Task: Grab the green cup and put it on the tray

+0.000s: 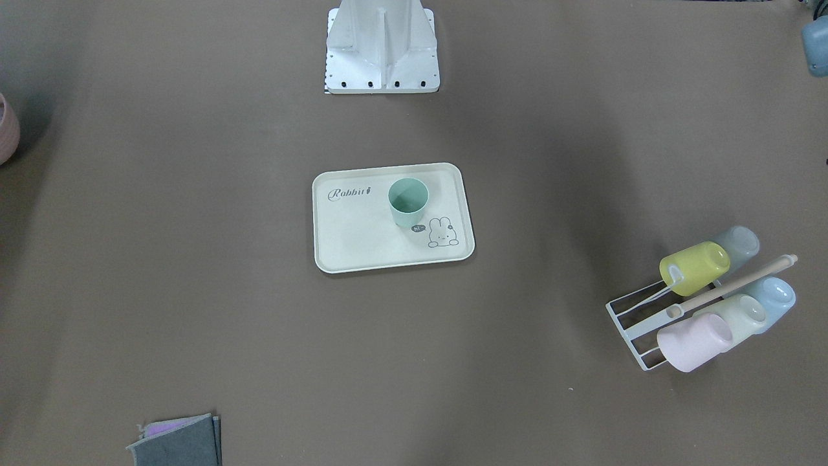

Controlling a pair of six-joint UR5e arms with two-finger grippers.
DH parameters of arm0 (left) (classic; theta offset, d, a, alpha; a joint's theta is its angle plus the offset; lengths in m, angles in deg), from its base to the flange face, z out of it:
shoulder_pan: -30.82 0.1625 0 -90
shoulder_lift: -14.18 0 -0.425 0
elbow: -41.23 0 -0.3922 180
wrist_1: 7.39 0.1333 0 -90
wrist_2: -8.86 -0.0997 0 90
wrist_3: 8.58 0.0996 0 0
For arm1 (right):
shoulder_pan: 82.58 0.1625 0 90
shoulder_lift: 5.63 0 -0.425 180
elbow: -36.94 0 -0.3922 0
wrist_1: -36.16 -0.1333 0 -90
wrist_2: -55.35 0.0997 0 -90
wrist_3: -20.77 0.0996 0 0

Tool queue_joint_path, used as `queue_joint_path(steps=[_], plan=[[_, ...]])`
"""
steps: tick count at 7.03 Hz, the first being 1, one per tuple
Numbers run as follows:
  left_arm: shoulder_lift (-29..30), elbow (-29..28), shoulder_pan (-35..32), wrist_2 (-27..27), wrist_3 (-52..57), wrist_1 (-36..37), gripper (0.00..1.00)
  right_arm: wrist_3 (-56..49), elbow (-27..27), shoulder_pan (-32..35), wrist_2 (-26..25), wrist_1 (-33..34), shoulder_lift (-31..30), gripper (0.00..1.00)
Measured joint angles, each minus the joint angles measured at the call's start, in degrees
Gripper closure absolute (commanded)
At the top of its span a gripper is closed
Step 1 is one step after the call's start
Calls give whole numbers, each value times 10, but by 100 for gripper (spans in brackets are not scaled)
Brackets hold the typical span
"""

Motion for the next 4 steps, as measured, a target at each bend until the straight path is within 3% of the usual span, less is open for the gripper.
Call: queue_joint_path(steps=[4], plan=[[-124,-28,-48,97,2,1,1,0,1,-1,-1,0,3,0]])
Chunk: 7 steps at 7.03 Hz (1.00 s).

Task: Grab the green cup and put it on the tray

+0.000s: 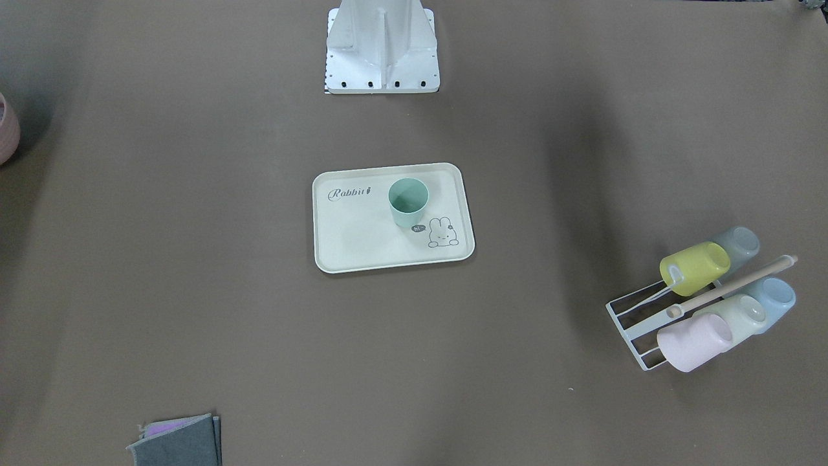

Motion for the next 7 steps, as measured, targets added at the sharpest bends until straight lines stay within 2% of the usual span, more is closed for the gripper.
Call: queue_joint_path(steps=[2,7], plan=[[-25,-1,-13,6,2,0,1,0,0,0,0,0,1,0],[-29,-3,-26,1,2,-1,1,0,2,-1,0,0,1,0]])
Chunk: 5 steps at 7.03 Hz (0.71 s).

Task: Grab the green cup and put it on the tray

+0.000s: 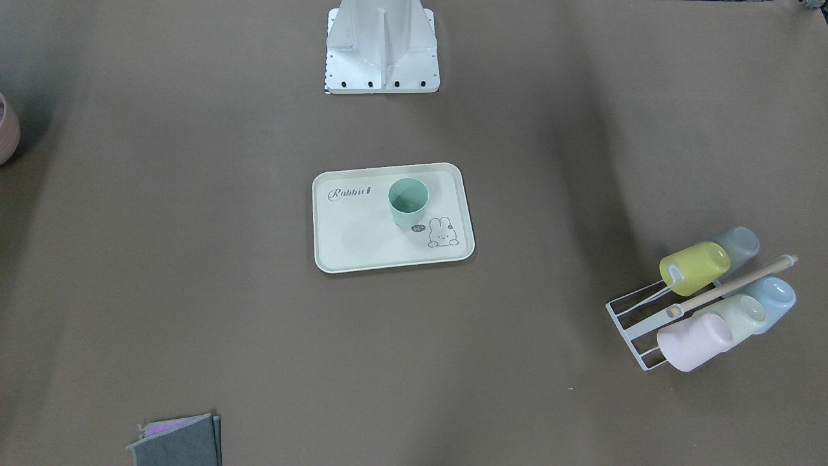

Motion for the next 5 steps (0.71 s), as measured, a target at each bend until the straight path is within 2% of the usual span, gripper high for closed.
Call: queue_joint_path(steps=[5], plan=[[0,-6,-2,-2,-2,-2,1,0,0,-1,1,0,3,0]])
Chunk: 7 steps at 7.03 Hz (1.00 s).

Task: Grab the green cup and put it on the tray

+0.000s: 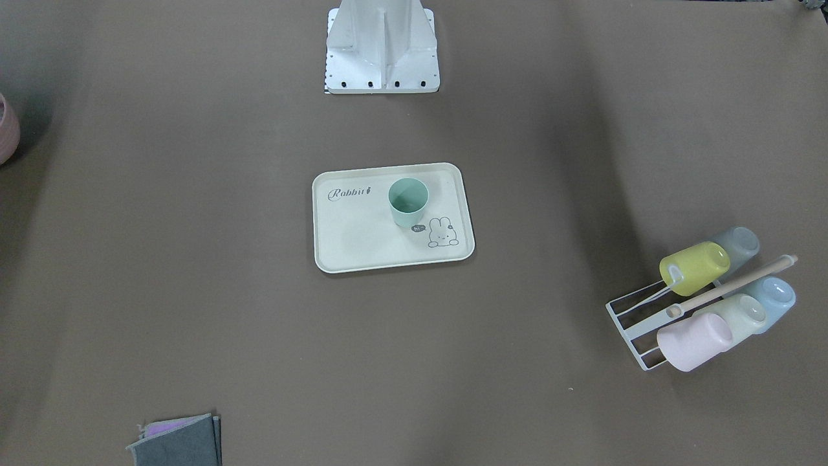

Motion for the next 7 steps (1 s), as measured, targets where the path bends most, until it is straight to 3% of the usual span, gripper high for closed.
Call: queue_joint_path(steps=[7], plan=[[0,2,-7,0,-1,0,1,1,0,0,-1,0,0,0]])
